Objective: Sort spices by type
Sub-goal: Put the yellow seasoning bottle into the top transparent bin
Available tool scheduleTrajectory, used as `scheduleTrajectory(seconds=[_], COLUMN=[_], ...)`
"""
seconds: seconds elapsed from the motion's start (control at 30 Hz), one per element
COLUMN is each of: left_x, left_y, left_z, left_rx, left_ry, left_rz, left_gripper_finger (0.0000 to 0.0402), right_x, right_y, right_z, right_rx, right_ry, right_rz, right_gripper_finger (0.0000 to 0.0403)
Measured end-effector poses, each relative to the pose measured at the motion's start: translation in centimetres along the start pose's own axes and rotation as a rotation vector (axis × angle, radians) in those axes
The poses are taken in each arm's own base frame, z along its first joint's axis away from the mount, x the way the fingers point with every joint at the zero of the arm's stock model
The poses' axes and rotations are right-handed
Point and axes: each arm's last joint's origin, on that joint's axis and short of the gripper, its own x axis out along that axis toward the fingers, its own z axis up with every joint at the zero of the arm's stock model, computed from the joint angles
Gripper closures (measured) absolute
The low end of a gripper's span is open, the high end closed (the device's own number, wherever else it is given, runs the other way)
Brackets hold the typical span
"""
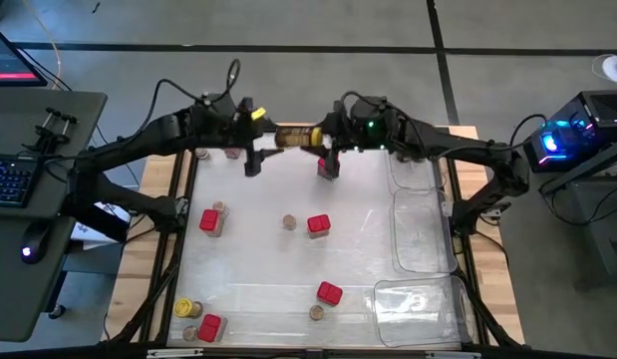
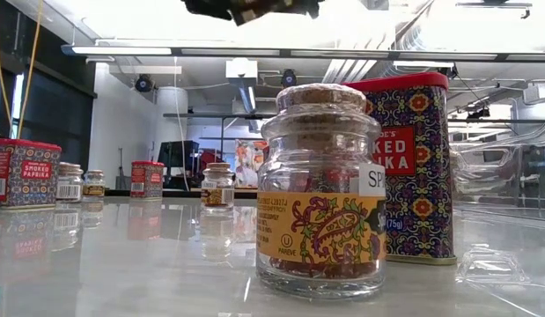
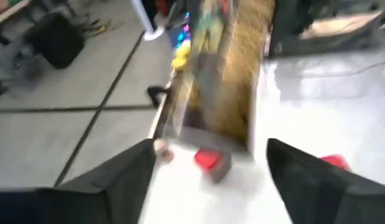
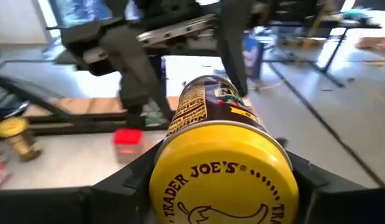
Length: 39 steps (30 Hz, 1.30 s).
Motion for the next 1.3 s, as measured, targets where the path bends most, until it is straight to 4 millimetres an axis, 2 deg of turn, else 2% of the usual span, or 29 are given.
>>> scheduleTrajectory(seconds=[0.13,0.3,0.43,0.57,0.63,0.73,0.83,0.93,1.07,1.3], left_x=[-0.7,-1.5,-0.5,0.4,0.6,0.3,-0.1,-0.1,-0.2,-0.4], left_y=[0.0,0.8,0.9,-0.1,-0.7,-1.1,-1.0,-0.7,-0.4,-0.5], left_z=[-1.0,-2.3,-4.6,-7.4,-8.8,-9.7,-9.7,-9.3,-8.9,-8.7], left_rx=[0.024,-0.12,-0.309,-0.455,-0.516,-0.58,-0.596,-0.593,-0.587,-0.578], left_ry=[0.139,0.178,0.055,-0.058,-0.068,-0.109,-0.152,-0.193,-0.243,-0.264], left_rz=[-0.011,-0.033,-0.177,-0.205,-0.209,-0.199,-0.155,-0.104,-0.075,-0.119], left_gripper_finger=[0.0063,0.0059,0.0059,0.0059,0.0059,0.0059,0.0059,0.0059,0.0059,0.0059], right_x=[-0.9,-2.8,-4.5,-6.9,-8.7,-11.5,-14.2,-16.0,-16.3,-13.7], right_y=[-1.5,-4.1,-6.0,-7.0,-6.9,-6.0,-5.0,-4.8,-5.8,-8.8], right_z=[-0.8,-3.3,-7.3,-11.7,-13.2,-14.4,-14.5,-14.9,-16.1,-18.9], right_rx=[0.021,0.085,0.168,0.325,0.39,0.497,0.602,0.75,0.832,0.796], right_ry=[0.1,0.374,0.707,0.92,0.946,0.923,0.855,0.891,1.009,1.206], right_rz=[-0.047,-0.206,-0.266,-0.343,-0.391,-0.45,-0.516,-0.604,-0.67,-0.72], right_gripper_finger=[0.0195,0.0195,0.0195,0.0195,0.0195,0.0195,0.0195,0.0195,0.0195,0.0195])
